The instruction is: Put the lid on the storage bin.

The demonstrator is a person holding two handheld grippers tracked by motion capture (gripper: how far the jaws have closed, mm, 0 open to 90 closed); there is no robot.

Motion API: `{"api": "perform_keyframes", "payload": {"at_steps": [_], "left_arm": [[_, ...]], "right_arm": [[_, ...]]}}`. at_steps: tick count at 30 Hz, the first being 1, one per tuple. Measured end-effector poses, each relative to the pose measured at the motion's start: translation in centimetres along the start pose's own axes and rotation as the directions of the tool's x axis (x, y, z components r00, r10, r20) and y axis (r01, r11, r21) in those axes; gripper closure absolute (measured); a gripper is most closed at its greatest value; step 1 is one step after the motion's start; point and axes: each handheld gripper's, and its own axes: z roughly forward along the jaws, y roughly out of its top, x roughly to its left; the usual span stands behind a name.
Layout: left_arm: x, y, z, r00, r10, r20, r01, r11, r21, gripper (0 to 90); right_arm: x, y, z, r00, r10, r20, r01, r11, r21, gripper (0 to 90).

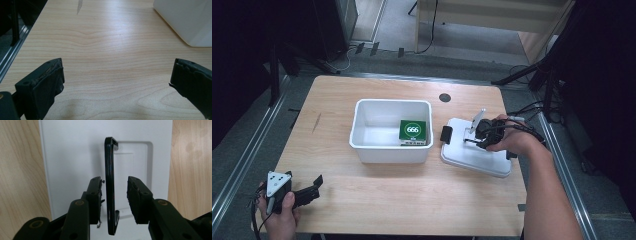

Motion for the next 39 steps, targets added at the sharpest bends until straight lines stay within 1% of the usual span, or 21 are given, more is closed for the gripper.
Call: {"api": "perform_keyframes", "payload": {"at_steps": [4, 5, 6, 7, 9, 10, 11, 12, 15, 17, 18, 20, 24, 26, 28, 30, 32, 33, 36, 39], "left_arm": [[0.0, 0.0, 0.0, 1.0, -0.001, 0.0, 0.001, 1.0, 0.0, 0.0], [0.0, 0.0, 0.0, 1.0, -0.001, -0.001, 0.001, 1.0, 0.0, 0.0], [0.0, 0.0, 0.0, 1.0, -0.001, -0.001, 0.001, 1.0, 0.0, 0.0], [0.0, 0.0, 0.0, 1.0, -0.001, -0.001, 0.001, 1.0, 0.0, 0.0], [0.0, 0.0, 0.0, 1.0, -0.001, -0.001, 0.001, 1.0, 0.0, 0.0], [0.0, 0.0, 0.0, 1.0, -0.001, -0.001, 0.001, 1.0, 0.0, 0.0], [0.0, 0.0, 0.0, 1.0, -0.001, -0.001, 0.001, 1.0, 0.0, 0.0], [0.0, 0.0, 0.0, 1.0, -0.002, 0.0, 0.002, 1.0, 0.0, 0.0], [0.0, 0.0, 0.0, 1.0, -0.003, 0.001, 0.003, 1.0, 0.0, 0.0], [0.0, 0.0, 0.0, 1.0, -0.002, 0.001, 0.002, 1.0, 0.001, 0.0], [0.0, 0.0, 0.0, 1.0, -0.002, -0.001, 0.002, 1.0, 0.0, 0.0], [0.0, 0.0, 0.0, 1.0, -0.002, -0.002, 0.002, 1.0, -0.001, 0.0], [0.0, 0.0, 0.0, 1.0, -0.003, -0.002, 0.003, 1.0, -0.002, 0.0], [0.0, 0.0, 0.0, 1.0, -0.001, -0.002, 0.001, 1.0, -0.002, 0.0], [0.0, 0.0, 0.0, 1.0, -0.001, -0.002, 0.001, 1.0, -0.002, 0.0], [0.0, 0.0, 0.0, 1.0, -0.001, -0.003, 0.001, 1.0, 0.0, 0.0], [0.0, 0.0, 0.0, 1.0, -0.002, -0.003, 0.002, 1.0, 0.0, 0.0], [0.0, 0.0, 0.0, 1.0, -0.001, -0.003, 0.001, 1.0, -0.001, 0.0], [0.0, 0.0, 0.0, 1.0, 0.001, -0.004, -0.001, 1.0, -0.001, 0.0], [0.0, 0.0, 0.0, 1.0, 0.001, -0.004, -0.001, 1.0, -0.001, 0.0]], "right_arm": [[0.0, 0.0, 0.3, 1.0, 0.003, 0.008, -0.003, 1.0, 0.002, 67.7], [-0.1, -0.1, 0.5, 0.9998, -0.005, 0.019, 0.005, 1.0, -0.004, 69.5], [-0.2, -0.1, 0.6, 0.9997, 0.0, 0.024, 0.0, 1.0, -0.007, 71.1], [-0.2, -0.1, 0.7, 0.9998, 0.009, 0.02, -0.009, 1.0, -0.008, 72.6], [-0.3, -0.1, 0.9, 0.9998, 0.011, 0.014, -0.011, 1.0, -0.002, 76.0], [-0.3, -0.1, 0.9, 0.9998, 0.011, 0.014, -0.011, 1.0, -0.002, 76.0], [-0.3, -0.1, 1.0, 0.9999, 0.013, 0.008, -0.013, 1.0, 0.01, 78.8], [-0.3, -0.1, 1.1, 0.9999, 0.009, 0.004, -0.009, 1.0, 0.01, 80.1], [-0.4, 0.1, 1.2, 0.9999, 0.011, 0.008, -0.011, 1.0, 0.018, 80.8], [-0.4, 0.3, 1.4, 0.9999, 0.006, 0.011, -0.006, 1.0, 0.019, 81.3], [-0.4, 0.4, 1.5, 0.9998, -0.011, 0.015, 0.011, 1.0, 0.015, 82.1], [-0.4, 0.5, 1.6, 0.9997, -0.022, 0.015, 0.021, 0.999, 0.024, 83.8], [-0.3, 0.5, 1.5, 0.9987, -0.047, 0.018, 0.046, 0.999, 0.026, 85.1], [-0.3, 0.5, 1.4, 0.9983, -0.057, 0.012, 0.057, 0.998, 0.025, 85.3], [-0.3, 0.4, 1.4, 0.9984, -0.056, 0.005, 0.056, 0.998, 0.021, 85.3], [-0.2, 0.2, 1.1, 0.9989, -0.046, -0.014, 0.046, 0.999, 0.018, 85.3], [-0.2, 0.2, 1.0, 0.9987, -0.048, -0.014, 0.049, 0.999, 0.016, 85.3], [-0.2, 0.1, 0.9, 0.999, -0.042, -0.013, 0.042, 0.999, 0.017, 85.3], [-0.3, -0.1, 0.2, 0.9987, -0.051, -0.009, 0.051, 0.999, 0.011, 85.3], [-0.3, -0.2, -0.2, 0.9989, -0.046, -0.004, 0.046, 0.999, 0.01, 85.3]]}}
